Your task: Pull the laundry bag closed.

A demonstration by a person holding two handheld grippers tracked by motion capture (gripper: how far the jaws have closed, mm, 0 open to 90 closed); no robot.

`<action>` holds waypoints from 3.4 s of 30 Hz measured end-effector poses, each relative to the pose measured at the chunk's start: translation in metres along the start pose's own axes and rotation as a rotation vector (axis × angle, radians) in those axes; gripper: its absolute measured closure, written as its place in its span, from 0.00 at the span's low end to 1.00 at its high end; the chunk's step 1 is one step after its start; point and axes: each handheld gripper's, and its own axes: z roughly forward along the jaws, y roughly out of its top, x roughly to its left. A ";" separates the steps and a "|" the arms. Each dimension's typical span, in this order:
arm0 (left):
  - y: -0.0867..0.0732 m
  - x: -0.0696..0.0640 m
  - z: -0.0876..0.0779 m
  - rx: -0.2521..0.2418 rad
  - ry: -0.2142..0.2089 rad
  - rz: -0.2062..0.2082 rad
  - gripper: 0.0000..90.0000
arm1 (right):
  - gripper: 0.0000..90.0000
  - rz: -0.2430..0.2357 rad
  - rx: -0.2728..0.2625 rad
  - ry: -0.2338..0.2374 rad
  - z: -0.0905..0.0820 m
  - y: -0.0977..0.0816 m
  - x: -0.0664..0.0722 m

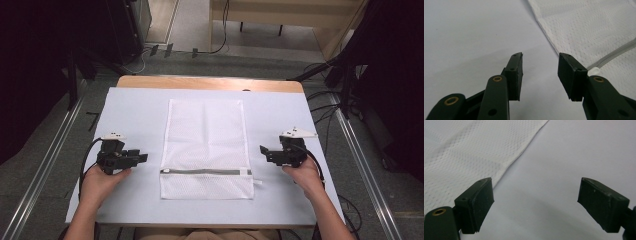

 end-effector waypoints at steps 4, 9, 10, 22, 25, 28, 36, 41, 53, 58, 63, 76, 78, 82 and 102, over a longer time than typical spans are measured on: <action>0.000 0.003 0.003 0.041 -0.030 -0.005 0.49 | 0.15 -0.009 0.007 -0.001 0.001 0.001 0.003; 0.003 0.003 0.003 0.018 -0.045 -0.009 0.47 | 0.15 -0.015 0.004 0.056 -0.004 0.005 0.008; 0.003 0.003 0.003 0.018 -0.045 -0.009 0.47 | 0.16 -0.019 0.006 0.050 -0.004 0.005 0.009; 0.008 0.000 0.007 0.025 -0.072 0.017 0.46 | 0.24 -0.016 0.016 0.070 -0.007 0.005 0.011; 0.010 -0.001 0.007 0.019 -0.075 0.019 0.45 | 0.28 -0.021 0.017 0.067 -0.009 0.004 0.011; 0.010 -0.001 0.008 0.022 -0.076 0.018 0.45 | 0.31 -0.024 0.029 0.055 -0.008 0.003 0.011; 0.013 -0.002 0.011 0.028 -0.080 0.025 0.44 | 0.35 -0.021 0.066 0.057 -0.007 0.000 0.009; 0.014 -0.002 0.011 0.024 -0.087 0.013 0.42 | 0.37 -0.021 0.066 0.069 -0.009 -0.001 0.009; 0.015 -0.005 0.007 0.001 -0.114 0.005 0.45 | 0.53 -0.011 0.082 0.105 -0.013 0.004 0.019; 0.013 -0.004 0.007 0.025 -0.110 0.016 0.43 | 0.55 -0.031 0.082 0.131 -0.014 0.007 0.030; 0.013 -0.005 0.006 0.023 -0.109 0.018 0.43 | 0.56 -0.045 0.091 0.158 -0.014 0.009 0.040; 0.012 -0.004 0.005 0.021 -0.114 0.024 0.43 | 0.61 -0.108 0.111 0.228 -0.011 0.016 0.072; 0.012 -0.004 0.004 0.021 -0.110 0.026 0.43 | 0.62 -0.114 0.112 0.237 -0.010 0.017 0.077; 0.012 -0.004 0.004 0.019 -0.108 0.028 0.42 | 0.62 -0.130 0.107 0.261 -0.007 0.021 0.086; 0.011 -0.004 0.003 0.006 -0.111 0.030 0.43 | 0.68 -0.180 0.138 0.346 0.009 0.034 0.132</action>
